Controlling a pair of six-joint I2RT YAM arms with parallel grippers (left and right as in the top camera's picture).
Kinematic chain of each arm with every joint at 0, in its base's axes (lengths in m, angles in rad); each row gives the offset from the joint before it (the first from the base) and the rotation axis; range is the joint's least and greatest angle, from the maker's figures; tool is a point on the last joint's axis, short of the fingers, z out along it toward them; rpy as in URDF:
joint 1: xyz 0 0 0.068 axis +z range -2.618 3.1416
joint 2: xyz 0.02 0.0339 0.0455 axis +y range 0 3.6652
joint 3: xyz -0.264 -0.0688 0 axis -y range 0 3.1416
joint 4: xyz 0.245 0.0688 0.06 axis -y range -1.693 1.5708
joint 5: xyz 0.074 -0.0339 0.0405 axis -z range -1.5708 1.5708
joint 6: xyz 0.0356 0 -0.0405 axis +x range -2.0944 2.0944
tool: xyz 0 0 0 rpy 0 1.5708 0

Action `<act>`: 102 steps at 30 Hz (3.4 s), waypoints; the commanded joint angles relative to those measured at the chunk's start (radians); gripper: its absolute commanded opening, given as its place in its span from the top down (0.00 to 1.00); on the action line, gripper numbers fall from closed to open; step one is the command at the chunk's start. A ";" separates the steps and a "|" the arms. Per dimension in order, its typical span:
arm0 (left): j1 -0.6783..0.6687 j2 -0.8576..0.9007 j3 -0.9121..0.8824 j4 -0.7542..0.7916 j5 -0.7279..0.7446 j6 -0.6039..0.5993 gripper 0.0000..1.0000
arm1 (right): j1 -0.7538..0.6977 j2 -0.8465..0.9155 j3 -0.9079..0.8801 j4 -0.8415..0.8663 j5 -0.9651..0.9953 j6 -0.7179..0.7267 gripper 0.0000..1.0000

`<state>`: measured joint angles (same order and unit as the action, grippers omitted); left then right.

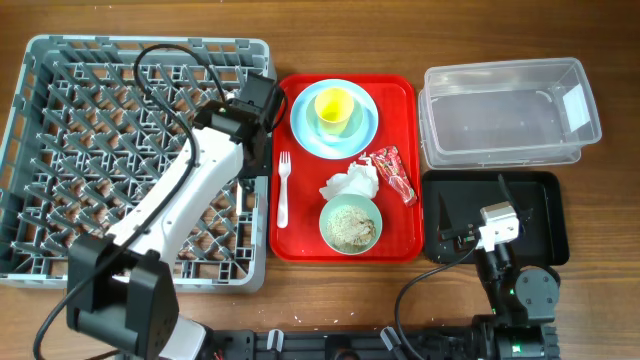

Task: Sort waste into correct bins and load items into the dishwasher rack

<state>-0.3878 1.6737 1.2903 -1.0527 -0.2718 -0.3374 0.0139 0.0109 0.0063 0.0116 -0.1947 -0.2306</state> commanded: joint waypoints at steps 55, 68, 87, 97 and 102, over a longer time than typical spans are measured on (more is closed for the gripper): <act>-0.404 0.156 -0.013 0.174 -0.190 -0.427 0.82 | -0.003 -0.006 -0.001 0.003 -0.011 -0.005 0.00; -0.327 0.172 -0.112 0.219 -0.172 -0.426 0.79 | -0.003 -0.006 -0.001 0.003 -0.011 -0.005 0.01; -0.325 0.164 -0.254 0.407 -0.246 -0.294 0.81 | -0.003 -0.006 -0.001 0.003 -0.012 -0.005 0.00; -0.309 0.167 -0.303 0.468 -0.128 -0.299 0.82 | -0.003 -0.006 -0.001 0.003 -0.012 -0.005 0.00; -0.343 0.165 -0.302 0.483 -0.095 -0.298 0.93 | -0.003 -0.006 -0.001 0.003 -0.011 -0.005 0.00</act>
<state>-0.7013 1.8320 1.0107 -0.5716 -0.4278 -0.6380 0.0139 0.0109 0.0063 0.0116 -0.1947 -0.2306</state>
